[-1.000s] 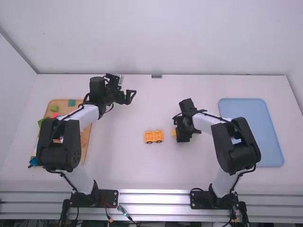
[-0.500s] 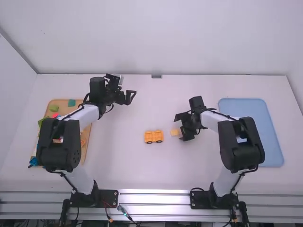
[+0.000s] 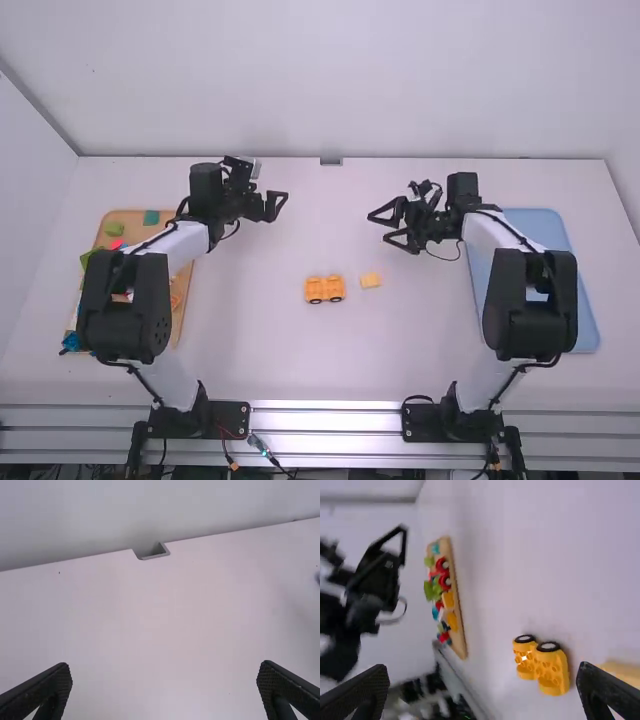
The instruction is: Assemble lego blocks to make yellow taxi
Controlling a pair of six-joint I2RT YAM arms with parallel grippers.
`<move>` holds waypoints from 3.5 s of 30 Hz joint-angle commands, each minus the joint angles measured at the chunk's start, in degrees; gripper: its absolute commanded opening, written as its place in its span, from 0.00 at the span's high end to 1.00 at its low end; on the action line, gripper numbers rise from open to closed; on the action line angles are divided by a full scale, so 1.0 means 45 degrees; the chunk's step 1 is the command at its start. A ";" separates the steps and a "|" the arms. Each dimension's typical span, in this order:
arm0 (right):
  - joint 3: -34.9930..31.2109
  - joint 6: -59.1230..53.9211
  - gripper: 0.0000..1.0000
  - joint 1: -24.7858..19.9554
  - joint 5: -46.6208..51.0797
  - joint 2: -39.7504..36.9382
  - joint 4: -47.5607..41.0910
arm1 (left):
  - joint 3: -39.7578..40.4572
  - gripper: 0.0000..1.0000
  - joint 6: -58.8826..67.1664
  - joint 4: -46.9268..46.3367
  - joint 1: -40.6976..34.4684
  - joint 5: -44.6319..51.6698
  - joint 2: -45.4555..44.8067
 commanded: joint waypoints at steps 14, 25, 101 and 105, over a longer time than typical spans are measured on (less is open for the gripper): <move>0.0510 -1.4600 0.01 0.0015 0.1166 0.0097 0.3011 | -0.0039 0.01 -0.0049 -0.0588 0.0049 -0.0087 0.0005; 0.0510 -1.9827 0.01 0.0015 0.0801 0.0097 -0.0049 | -0.0039 0.01 0.4104 -0.1365 -0.0005 0.4668 0.0005; -0.2584 -2.3139 0.85 0.0505 0.1166 0.3439 0.1326 | -0.5051 0.01 1.0229 0.1491 -0.2259 0.6023 0.0092; -0.2545 -2.3144 0.85 0.0500 0.0617 0.3230 0.1093 | -0.5027 0.01 1.0297 0.2234 -0.2807 0.5221 0.0928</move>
